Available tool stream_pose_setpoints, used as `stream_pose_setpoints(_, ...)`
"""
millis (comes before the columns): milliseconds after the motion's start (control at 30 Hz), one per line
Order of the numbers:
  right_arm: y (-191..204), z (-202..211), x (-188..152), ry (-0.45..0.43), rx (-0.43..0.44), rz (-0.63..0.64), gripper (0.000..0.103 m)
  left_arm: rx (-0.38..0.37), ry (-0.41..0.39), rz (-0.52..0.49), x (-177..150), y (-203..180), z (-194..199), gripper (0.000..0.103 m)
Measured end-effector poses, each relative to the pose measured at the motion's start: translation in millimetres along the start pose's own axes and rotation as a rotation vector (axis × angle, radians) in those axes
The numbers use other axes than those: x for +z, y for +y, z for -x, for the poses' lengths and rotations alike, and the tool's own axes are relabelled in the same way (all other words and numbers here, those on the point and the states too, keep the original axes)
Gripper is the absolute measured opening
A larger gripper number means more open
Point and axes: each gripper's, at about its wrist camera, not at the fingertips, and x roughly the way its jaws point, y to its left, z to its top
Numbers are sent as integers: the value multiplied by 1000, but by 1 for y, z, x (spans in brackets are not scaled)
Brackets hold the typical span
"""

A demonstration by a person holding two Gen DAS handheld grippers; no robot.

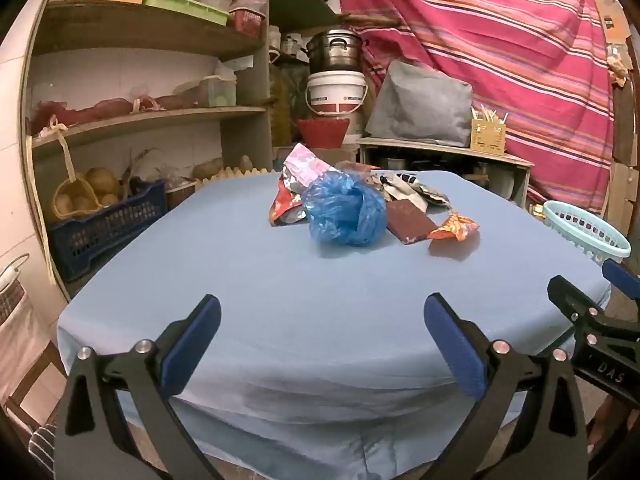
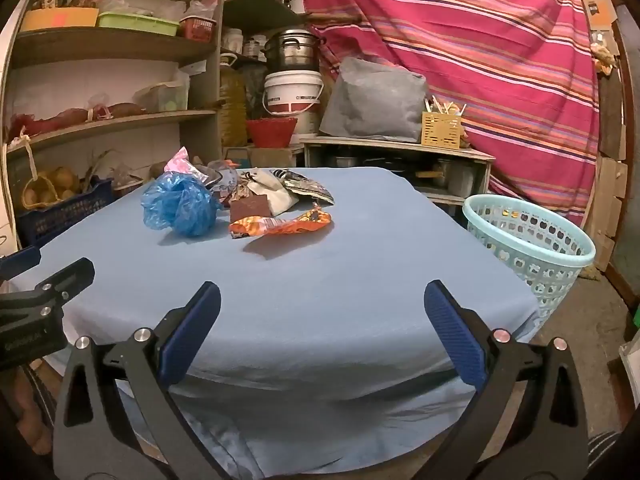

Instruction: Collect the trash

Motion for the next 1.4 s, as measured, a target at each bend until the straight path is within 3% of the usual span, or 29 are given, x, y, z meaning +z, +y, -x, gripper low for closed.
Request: stream_pose_setpoints(1400, -2, -1, 0, -18, -20, 4, 99, 23, -9, -22, 2, 4, 4, 99)
